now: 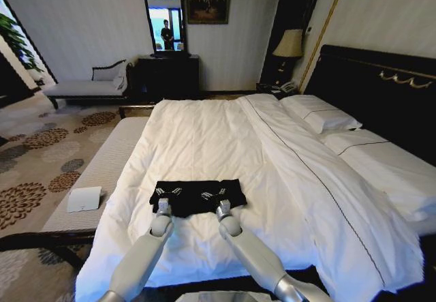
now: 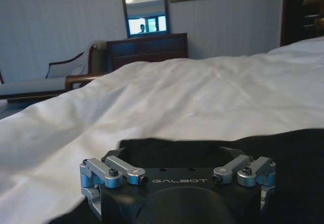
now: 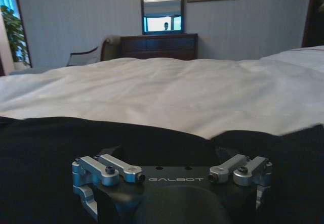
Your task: Fold the clothes on the bed.
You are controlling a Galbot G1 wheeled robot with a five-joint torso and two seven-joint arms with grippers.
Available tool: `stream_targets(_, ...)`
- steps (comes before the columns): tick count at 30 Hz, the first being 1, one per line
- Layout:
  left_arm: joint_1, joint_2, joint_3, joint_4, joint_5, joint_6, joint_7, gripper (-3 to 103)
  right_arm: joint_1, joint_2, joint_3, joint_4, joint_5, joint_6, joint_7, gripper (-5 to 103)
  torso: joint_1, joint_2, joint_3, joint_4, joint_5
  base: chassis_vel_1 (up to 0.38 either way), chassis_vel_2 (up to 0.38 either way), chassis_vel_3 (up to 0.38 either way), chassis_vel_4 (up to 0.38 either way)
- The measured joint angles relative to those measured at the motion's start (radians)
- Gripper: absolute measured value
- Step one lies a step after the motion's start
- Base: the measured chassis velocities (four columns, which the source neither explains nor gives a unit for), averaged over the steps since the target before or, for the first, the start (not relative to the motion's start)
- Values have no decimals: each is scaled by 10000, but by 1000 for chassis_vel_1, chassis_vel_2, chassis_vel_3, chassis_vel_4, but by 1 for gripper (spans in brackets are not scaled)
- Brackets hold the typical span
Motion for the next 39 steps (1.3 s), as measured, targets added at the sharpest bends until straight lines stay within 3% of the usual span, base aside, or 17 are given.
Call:
stream_targets(9,439,230,-531,-97,18,-176,94,100,-309,-328,736,311,140,198,39,100,-1,0,-1,0,0,0,0,0,0)
stream_targets(16,1046,469,-863,-1391,-118,-173,-72,100,-800,-715,1246,1532,679,66,277,100,-1,0,-1,2,2,0,0,0,0)
stream_targets(22,2436,1004,-1354,-3437,-252,-116,-279,100,-1502,-1320,1936,3302,2124,-616,467,100,-1,2,-1,1,1,0,0,0,0)
stream_targets(24,2636,1049,-1455,-3643,-263,-112,-282,100,-1576,-1392,2021,3428,2282,-697,457,100,-1,2,-1,1,2,0,0,0,0)
stream_targets(26,3394,1190,-1834,-4360,-320,-94,-275,100,-1822,-1645,2303,3807,2984,-996,351,100,-2,3,-2,1,1,0,0,0,0)
stream_targets(27,4090,1292,-2137,-5031,-345,-73,-203,100,-2045,-1886,2551,4111,3874,-1397,230,100,-2,2,-1,4,2,0,0,0,0)
stream_targets(29,4196,1304,-2185,-5155,-345,-73,-183,100,-2077,-1929,2589,4158,4035,-1471,199,100,-3,2,-2,3,4,0,0,0,0)
stream_targets(31,5108,1344,-2642,-6201,-366,-110,5,100,-2385,-2340,2946,4546,5302,-2001,-126,100,-3,3,-3,0,2,0,0,0,0)
stream_targets(39,6728,1166,-3399,-7602,-351,-398,352,100,-2857,-3095,3564,5062,7337,-3165,-1233,100,-2,3,-2,0,0,0,0,0,0)
